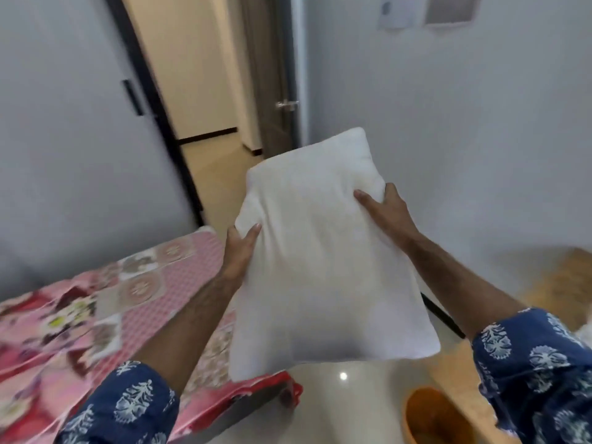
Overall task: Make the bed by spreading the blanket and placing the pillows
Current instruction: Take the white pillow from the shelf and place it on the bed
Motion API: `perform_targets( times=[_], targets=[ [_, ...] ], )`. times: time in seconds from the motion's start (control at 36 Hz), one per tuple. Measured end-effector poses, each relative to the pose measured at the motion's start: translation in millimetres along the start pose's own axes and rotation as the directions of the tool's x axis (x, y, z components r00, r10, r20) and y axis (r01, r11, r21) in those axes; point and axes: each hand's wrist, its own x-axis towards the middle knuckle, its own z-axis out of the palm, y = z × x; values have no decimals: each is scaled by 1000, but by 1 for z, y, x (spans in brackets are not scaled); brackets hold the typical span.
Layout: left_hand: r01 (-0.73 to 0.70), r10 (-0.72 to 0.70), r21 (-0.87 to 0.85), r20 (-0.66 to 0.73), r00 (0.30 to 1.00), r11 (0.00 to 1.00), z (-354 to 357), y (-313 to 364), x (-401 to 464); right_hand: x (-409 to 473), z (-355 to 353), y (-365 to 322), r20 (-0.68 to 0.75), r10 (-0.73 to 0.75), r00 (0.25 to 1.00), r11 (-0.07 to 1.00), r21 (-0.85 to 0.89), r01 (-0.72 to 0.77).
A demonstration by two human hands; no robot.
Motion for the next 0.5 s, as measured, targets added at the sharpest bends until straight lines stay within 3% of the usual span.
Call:
perform_targets(
  times=[0.22,0.5],
  targets=[
    [-12,15,11,-299,954,1000,-261,-30,-28,-66,221,-107,254,-173,951,982,118,147],
    [-13,-2,-24,-532,847,1000,-501,-78,-87,-163,450,-212,546,-284,788,958,185,217]
  ],
)
